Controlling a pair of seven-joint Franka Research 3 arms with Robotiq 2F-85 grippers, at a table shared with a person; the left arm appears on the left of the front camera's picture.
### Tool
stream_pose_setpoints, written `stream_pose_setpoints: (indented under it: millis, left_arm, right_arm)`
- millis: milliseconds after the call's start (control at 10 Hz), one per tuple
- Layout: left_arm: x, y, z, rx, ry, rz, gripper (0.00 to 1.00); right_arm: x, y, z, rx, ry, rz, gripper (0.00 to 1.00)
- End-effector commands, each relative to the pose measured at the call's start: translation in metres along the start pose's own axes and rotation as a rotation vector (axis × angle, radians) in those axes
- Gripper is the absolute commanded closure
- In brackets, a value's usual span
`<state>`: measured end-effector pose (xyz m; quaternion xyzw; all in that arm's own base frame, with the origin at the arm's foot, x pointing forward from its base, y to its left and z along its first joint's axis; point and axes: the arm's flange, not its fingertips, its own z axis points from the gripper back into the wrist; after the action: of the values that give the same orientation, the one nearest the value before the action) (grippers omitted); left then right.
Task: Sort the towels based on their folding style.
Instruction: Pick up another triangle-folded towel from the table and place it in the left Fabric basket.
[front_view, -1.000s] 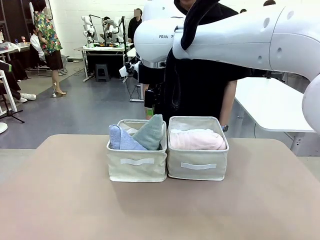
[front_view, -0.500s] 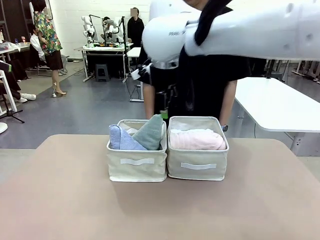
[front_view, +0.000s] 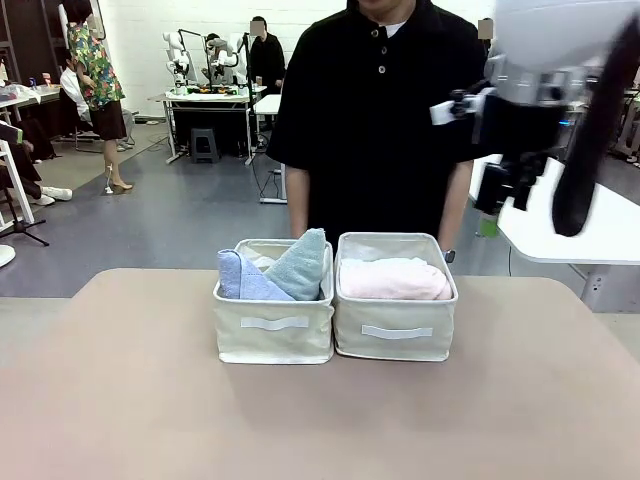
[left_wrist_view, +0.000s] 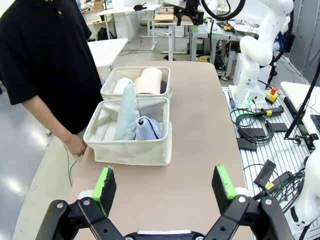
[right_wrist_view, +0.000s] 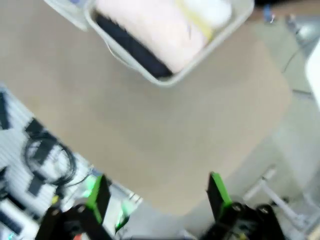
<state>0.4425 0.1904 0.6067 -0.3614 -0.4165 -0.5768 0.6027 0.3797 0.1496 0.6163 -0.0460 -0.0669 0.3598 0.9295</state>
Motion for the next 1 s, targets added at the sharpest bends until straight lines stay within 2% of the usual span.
stream_pose_setpoints:
  millis: [0,300,400,900]
  left_arm:
    - [0.001,-0.002,0.000,-0.001,-0.012,-0.023,0.00]
    - [0.001,-0.002,0.000,-0.001,-0.012,-0.023,0.00]
    - [0.001,-0.002,0.000,-0.001,-0.012,-0.023,0.00]
    - [0.001,-0.002,0.000,-0.001,-0.012,-0.023,0.00]
  right_arm:
    - [-0.014,0.002,-0.013,0.006,-0.081,-0.014,0.00]
    - [-0.013,-0.006,-0.011,0.021,-0.101,-0.061,0.00]
    - [-0.024,-0.008,-0.003,-0.013,-0.058,-0.035,0.00]
    - [-0.024,-0.008,-0.003,-0.013,-0.058,-0.035,0.00]
